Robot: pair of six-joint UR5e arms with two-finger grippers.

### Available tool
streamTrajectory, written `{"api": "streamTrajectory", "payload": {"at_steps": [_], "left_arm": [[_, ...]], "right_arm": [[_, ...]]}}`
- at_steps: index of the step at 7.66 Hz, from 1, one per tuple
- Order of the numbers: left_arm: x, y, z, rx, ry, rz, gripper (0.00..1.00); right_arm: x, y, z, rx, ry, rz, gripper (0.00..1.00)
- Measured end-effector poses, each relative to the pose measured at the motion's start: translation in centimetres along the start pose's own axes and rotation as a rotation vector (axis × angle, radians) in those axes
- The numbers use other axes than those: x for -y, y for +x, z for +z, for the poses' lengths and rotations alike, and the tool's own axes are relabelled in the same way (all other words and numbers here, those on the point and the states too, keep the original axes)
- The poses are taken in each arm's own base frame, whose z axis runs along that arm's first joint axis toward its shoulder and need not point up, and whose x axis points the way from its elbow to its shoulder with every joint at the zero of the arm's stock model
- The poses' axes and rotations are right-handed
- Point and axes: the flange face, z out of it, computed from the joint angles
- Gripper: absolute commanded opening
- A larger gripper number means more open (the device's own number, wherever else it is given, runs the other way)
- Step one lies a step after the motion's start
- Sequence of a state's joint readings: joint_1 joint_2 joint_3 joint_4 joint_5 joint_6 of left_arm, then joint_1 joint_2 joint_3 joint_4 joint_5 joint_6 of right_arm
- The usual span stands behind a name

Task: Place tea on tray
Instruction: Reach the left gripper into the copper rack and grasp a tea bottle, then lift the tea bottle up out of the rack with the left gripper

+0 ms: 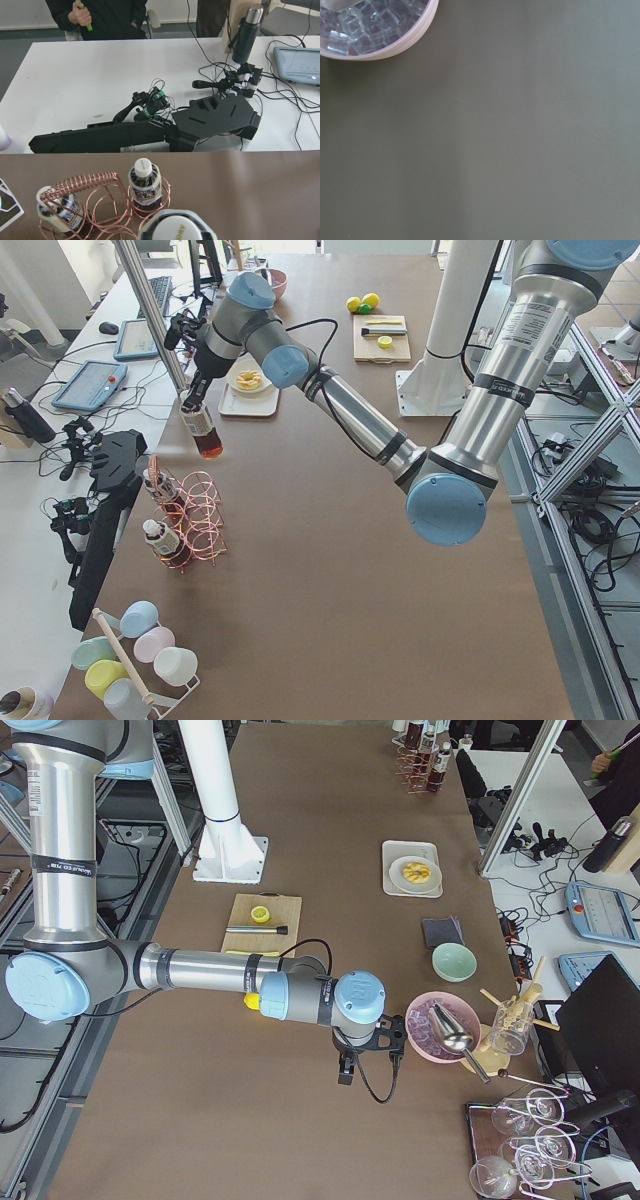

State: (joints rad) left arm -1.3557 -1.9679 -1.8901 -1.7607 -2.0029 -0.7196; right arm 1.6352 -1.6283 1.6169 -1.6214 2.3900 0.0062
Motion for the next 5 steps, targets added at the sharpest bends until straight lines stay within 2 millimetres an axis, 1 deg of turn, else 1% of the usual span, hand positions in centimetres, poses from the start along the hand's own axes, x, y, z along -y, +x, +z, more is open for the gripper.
{"api": "streamTrajectory", "payload": {"at_steps": [1, 3, 4, 5], "left_arm": [[-1.8, 4.4, 0.2, -0.003, -0.003, -0.022, 0.00], [-5.6, 14.0, 0.7, 0.027, -0.004, -0.039, 0.00], [-7.4, 18.1, 0.8, 0.033, -0.005, -0.048, 0.00], [-9.1, 21.8, 0.9, 0.032, -0.009, -0.060, 0.00]], "right_arm": [[0.0, 0.0, 0.0, 0.000, 0.001, 0.000, 1.00], [0.5, -0.8, -0.8, -0.002, 0.017, -0.020, 1.00], [1.1, -1.4, -1.3, -0.004, 0.027, -0.034, 1.00], [1.3, -1.5, -1.5, -0.007, 0.031, -0.037, 1.00]]}}
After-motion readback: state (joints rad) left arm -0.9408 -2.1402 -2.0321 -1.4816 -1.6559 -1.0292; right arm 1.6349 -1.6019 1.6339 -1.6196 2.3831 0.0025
